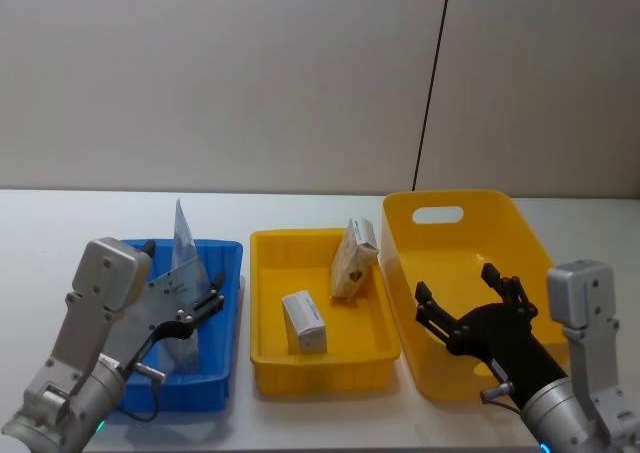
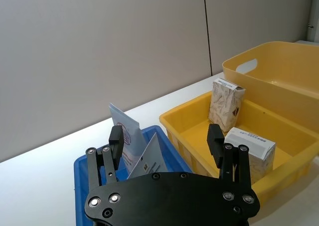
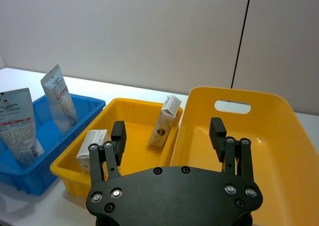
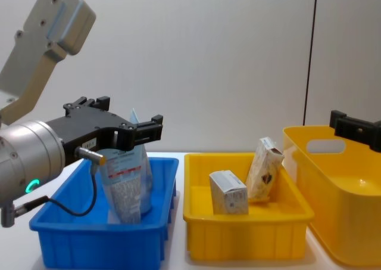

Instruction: Bimanual collaborative sorting of washing and personal care products

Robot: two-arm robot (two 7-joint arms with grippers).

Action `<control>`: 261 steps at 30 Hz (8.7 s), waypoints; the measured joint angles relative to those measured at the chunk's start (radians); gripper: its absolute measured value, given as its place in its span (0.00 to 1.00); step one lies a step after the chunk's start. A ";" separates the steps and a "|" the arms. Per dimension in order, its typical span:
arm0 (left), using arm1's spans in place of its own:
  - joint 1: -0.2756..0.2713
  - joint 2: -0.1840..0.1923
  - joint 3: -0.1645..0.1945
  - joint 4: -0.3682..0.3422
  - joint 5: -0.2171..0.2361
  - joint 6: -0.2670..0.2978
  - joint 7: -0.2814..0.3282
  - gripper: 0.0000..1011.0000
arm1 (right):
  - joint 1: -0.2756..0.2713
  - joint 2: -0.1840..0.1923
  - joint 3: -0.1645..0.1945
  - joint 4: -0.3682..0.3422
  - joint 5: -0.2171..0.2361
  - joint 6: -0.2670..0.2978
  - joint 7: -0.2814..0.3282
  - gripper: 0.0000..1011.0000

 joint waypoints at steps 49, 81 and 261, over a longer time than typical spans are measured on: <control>0.000 0.000 0.000 0.000 0.000 0.000 0.000 0.99 | 0.000 0.000 0.000 0.000 0.000 0.000 0.000 0.99; 0.000 0.000 0.000 0.000 0.000 0.000 0.000 0.99 | 0.250 -0.056 -0.070 0.138 0.088 0.351 0.112 0.99; 0.000 0.000 0.000 0.000 0.000 0.000 0.000 0.99 | 0.613 0.031 -0.112 0.290 -0.178 0.555 0.126 0.19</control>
